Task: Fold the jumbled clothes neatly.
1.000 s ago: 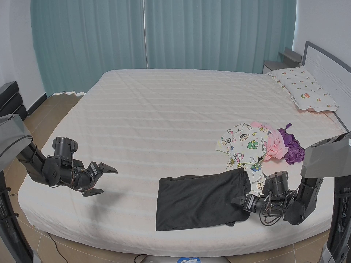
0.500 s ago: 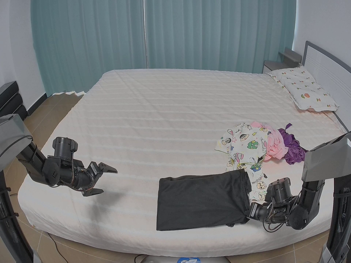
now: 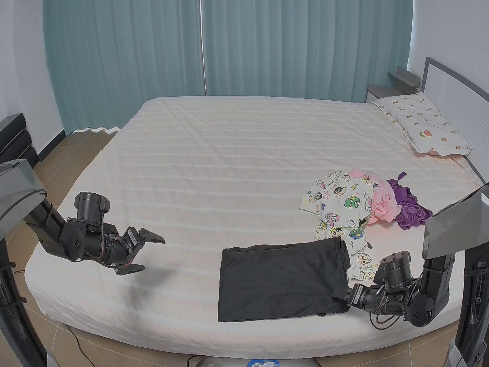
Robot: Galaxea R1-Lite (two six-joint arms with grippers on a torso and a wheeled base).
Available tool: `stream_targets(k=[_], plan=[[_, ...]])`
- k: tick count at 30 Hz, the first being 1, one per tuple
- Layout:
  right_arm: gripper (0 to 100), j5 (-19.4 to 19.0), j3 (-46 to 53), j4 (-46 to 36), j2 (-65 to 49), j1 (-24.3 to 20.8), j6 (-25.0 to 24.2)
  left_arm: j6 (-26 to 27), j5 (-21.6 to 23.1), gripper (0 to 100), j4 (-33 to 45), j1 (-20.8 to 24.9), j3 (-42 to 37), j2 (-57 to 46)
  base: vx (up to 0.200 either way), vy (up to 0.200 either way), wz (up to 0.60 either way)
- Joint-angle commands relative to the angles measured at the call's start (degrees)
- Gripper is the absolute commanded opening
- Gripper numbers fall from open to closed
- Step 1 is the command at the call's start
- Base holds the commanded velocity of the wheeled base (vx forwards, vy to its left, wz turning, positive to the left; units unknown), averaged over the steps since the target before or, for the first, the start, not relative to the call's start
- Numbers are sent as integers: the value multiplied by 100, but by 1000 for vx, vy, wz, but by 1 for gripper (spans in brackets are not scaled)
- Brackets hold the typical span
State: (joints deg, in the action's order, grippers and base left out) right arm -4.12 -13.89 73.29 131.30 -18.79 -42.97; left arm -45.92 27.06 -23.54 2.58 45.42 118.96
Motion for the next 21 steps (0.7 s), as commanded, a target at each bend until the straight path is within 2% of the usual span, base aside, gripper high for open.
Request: stream_targets(k=[1, 3, 4, 7, 11, 17, 20, 21], plan=[[100, -10, 184, 502, -202, 42, -546, 4, -298, 100, 7, 647, 28, -13, 0, 0, 0], [100, 8, 290, 713, -175, 103, -686, 4, -658, 100, -10, 1007, 98, 66, 0, 0, 0], [100, 8, 290, 713, -175, 103, -686, 4, -658, 100, -10, 1007, 98, 66, 0, 0, 0], [100, -133, 562, 1047, -175, 314, -721, 4, -1362, 100, 60, 1631, 678, 497, 0, 0, 0], [100, -230, 729, 1302, -96, 323, -730, 242, -1449, 100, 51, 2097, 1056, 936, 0, 0, 0], [100, -221, 800, 1627, 97, 297, -730, 980, -1529, 100, 7, 2299, 1443, 1508, 0, 0, 0], [100, -221, 808, 1653, 106, 288, -730, 1059, -1590, 100, 7, 2308, 1513, 1596, 0, 0, 0], [100, -230, 800, 1653, 115, 279, -730, 1156, -1915, 100, 7, 2369, 1751, 1798, 0, 0, 0]])
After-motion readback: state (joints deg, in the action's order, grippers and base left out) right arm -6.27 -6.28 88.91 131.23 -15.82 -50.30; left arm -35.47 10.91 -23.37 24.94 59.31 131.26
